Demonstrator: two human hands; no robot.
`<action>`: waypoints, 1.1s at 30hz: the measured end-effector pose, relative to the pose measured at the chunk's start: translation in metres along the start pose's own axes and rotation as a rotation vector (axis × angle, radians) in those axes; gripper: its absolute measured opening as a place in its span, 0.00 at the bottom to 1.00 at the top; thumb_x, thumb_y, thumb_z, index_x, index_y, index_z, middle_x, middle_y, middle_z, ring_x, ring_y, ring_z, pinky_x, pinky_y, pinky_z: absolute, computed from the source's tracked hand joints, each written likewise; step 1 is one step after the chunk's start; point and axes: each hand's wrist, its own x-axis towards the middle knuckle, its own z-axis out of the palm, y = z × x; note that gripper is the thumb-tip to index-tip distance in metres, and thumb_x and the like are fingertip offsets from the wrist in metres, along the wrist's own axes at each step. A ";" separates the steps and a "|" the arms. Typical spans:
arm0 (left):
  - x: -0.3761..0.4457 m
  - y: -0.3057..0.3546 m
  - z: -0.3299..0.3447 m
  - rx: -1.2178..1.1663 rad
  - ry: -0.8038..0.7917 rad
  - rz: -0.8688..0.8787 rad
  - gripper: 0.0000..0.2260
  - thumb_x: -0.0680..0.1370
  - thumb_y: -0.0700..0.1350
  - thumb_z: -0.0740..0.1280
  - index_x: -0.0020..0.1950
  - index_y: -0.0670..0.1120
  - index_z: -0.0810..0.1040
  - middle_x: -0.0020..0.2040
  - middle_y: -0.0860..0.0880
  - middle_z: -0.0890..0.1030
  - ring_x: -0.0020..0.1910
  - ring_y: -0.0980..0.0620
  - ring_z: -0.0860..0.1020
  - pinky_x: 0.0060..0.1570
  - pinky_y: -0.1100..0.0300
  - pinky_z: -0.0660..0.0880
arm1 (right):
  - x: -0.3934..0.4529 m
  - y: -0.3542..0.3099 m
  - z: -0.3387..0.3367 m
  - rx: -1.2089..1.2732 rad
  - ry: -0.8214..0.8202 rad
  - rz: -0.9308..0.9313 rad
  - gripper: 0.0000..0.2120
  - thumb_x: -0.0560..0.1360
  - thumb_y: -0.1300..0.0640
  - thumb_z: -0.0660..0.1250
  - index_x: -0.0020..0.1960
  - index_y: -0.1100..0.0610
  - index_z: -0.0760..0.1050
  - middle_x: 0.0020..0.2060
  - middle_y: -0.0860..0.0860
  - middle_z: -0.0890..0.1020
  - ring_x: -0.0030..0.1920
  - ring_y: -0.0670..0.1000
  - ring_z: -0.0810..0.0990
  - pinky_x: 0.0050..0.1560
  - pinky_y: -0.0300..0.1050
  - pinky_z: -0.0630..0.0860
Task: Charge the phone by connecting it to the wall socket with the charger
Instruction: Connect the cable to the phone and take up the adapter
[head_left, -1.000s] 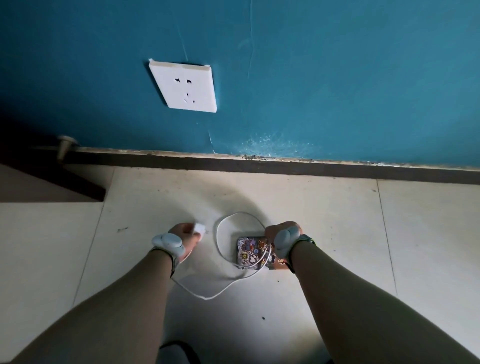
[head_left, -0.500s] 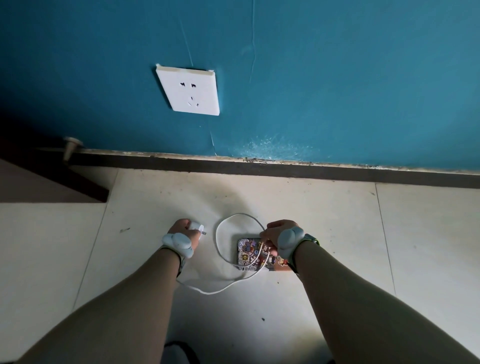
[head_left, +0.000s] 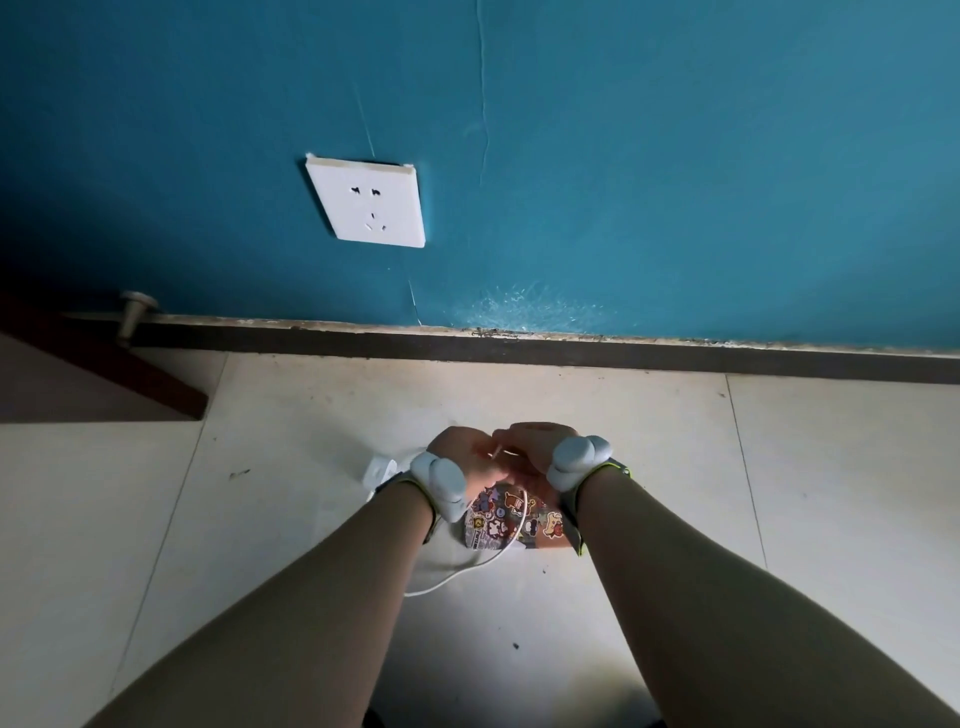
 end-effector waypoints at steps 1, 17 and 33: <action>-0.001 0.000 0.002 -0.003 0.010 0.016 0.09 0.71 0.45 0.69 0.37 0.39 0.82 0.38 0.42 0.84 0.43 0.43 0.83 0.51 0.52 0.77 | 0.001 0.000 0.000 0.066 0.021 -0.016 0.03 0.72 0.66 0.73 0.44 0.61 0.79 0.39 0.62 0.85 0.32 0.55 0.82 0.30 0.42 0.78; 0.020 -0.059 -0.004 -0.136 0.125 -0.171 0.21 0.73 0.57 0.61 0.43 0.38 0.80 0.28 0.45 0.75 0.29 0.47 0.73 0.40 0.43 0.81 | 0.020 0.030 -0.040 -0.560 0.172 0.091 0.19 0.79 0.63 0.64 0.69 0.67 0.70 0.68 0.64 0.73 0.63 0.59 0.75 0.64 0.47 0.71; 0.029 -0.030 0.026 -0.394 -0.092 -0.279 0.08 0.78 0.48 0.66 0.55 0.48 0.81 0.40 0.48 0.78 0.34 0.50 0.76 0.32 0.57 0.76 | 0.034 0.061 -0.025 -0.895 0.493 0.055 0.20 0.76 0.59 0.59 0.68 0.57 0.68 0.67 0.59 0.64 0.67 0.64 0.62 0.66 0.52 0.64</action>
